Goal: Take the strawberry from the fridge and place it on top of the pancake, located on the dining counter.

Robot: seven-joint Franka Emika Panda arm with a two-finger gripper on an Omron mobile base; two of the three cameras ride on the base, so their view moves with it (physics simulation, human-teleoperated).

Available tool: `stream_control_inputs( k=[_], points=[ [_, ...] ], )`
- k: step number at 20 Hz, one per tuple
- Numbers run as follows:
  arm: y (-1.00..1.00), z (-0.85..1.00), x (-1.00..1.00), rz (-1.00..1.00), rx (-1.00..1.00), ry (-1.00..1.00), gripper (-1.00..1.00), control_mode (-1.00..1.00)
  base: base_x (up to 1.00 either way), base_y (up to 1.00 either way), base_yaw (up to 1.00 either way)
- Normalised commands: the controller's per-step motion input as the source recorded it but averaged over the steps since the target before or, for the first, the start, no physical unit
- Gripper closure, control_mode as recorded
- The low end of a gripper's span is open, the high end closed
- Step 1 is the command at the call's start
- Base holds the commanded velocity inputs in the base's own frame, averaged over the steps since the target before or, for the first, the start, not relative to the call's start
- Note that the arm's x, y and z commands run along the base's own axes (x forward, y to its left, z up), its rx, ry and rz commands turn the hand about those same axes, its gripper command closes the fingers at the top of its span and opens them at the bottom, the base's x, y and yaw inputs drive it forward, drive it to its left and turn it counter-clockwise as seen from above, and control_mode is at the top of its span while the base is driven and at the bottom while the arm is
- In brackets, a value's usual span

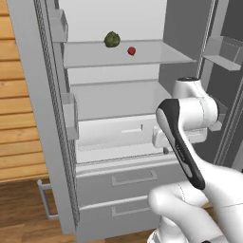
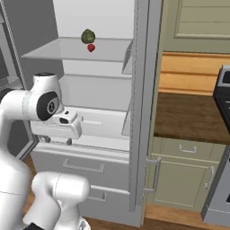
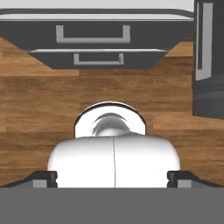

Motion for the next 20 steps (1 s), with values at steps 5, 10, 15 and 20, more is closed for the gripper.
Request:
stream_control_inputs(
  k=[5, 10, 15, 20],
  points=[
    [-0.15, -0.02, 0.00, 0.00, 0.01, -0.02, -1.00, -1.00, 0.00, 0.00, 0.00],
    [0.00, -0.02, 0.00, 0.00, 0.00, 0.00, -1.00, -1.00, 0.00, 0.00, 0.00],
    [0.17, 0.00, 0.00, 0.00, 0.00, 0.00, -1.00, -1.00, 0.00, 0.00, 0.00],
    [0.32, 0.00, 0.06, -0.05, 0.00, -0.02, -1.00, 1.00, 0.03, 0.15, -0.04]
  ],
)
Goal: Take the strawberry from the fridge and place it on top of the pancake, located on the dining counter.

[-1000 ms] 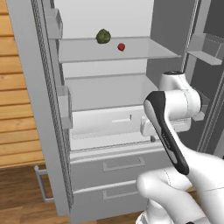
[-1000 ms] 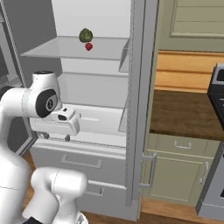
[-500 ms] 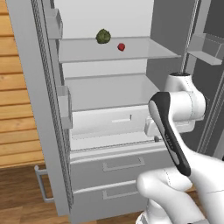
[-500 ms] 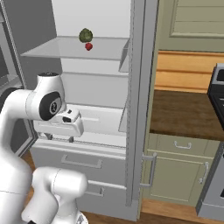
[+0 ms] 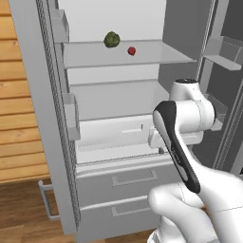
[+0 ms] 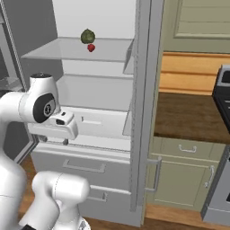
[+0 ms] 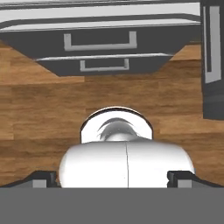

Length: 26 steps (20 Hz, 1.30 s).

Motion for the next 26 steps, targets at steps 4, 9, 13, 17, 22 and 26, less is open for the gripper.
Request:
stream_control_inputs(
  k=[4, 9, 13, 17, 22, 26],
  points=[
    [0.00, 0.00, 0.00, 0.00, 0.00, 0.00, -1.00, 1.00, 0.06, 0.61, -0.22],
    [0.00, 0.00, 0.00, 0.00, 0.00, 0.00, -1.00, 1.00, 0.24, 0.22, -0.06],
    [0.00, 0.00, 0.00, 0.00, 0.00, 0.00, -1.00, 1.00, 0.45, -0.16, 0.18],
    [0.00, 0.00, 0.00, 0.00, 0.00, 0.00, -1.00, 1.00, 0.42, -0.34, 0.18],
    [0.00, 0.00, 0.00, 0.00, 0.00, 0.00, -1.00, 1.00, 0.04, -0.45, 0.03],
    [0.00, 0.00, 0.00, 0.00, 0.00, 0.00, -1.00, 1.00, 0.05, -0.17, -0.01]
  ],
)
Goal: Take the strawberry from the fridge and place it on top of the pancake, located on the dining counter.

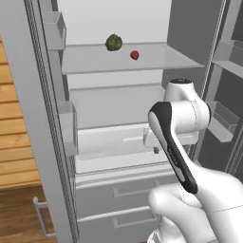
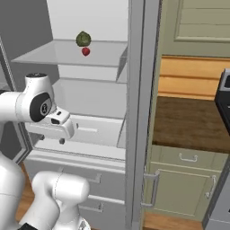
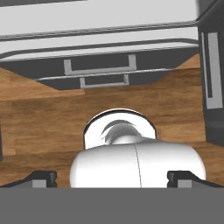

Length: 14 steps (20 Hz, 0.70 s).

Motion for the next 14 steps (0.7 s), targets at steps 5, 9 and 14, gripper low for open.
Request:
stream_control_inputs(
  k=[5, 9, 14],
  points=[
    [0.00, 0.00, 0.00, 0.00, 0.00, 0.00, -1.00, 1.00, 0.31, 0.00, -0.03],
    [0.00, 0.00, 0.00, 0.00, 0.00, 0.00, -1.00, 1.00, 0.54, 0.05, 0.00],
    [0.00, 0.00, 0.00, 0.00, 0.00, 0.00, -1.00, 1.00, 0.58, 0.14, 0.00]
  ],
)
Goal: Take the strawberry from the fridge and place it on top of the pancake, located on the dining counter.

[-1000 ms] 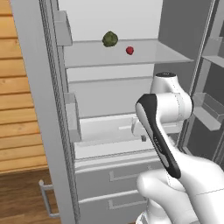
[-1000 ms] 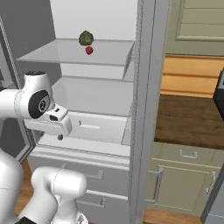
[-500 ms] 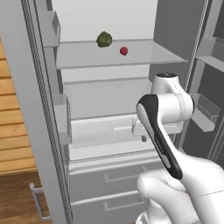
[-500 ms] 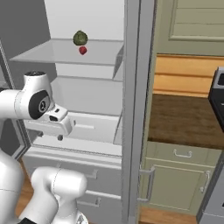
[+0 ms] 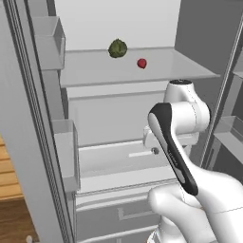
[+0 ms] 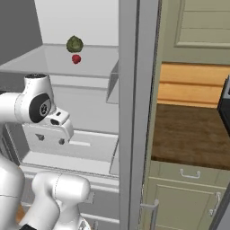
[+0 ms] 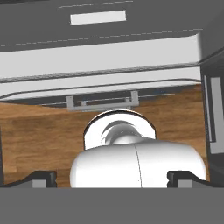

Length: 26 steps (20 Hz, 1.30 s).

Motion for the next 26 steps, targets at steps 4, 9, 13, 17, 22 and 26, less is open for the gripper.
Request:
stream_control_inputs(
  k=[4, 9, 13, 17, 22, 26],
  points=[
    [0.00, 0.00, 0.00, 0.00, 0.00, 0.00, -1.00, 1.00, 0.59, 0.23, 0.00],
    [0.00, 0.00, 0.00, 0.00, 0.00, 0.00, -1.00, 1.00, 0.35, 0.16, 0.00],
    [0.00, 0.00, 0.00, 0.00, 0.00, 0.00, -1.00, 1.00, 0.16, 0.02, 0.00],
    [0.03, 0.09, 0.10, 0.01, 0.00, -0.23, -1.00, -1.00, 0.00, 0.00, 0.00],
    [0.09, 0.40, 0.05, 0.07, 0.00, -0.42, -1.00, -1.00, 0.00, 0.00, 0.00],
    [0.22, 0.74, 0.14, 0.07, 0.00, -0.29, -1.00, -1.00, 0.00, 0.00, 0.00]
  ],
)
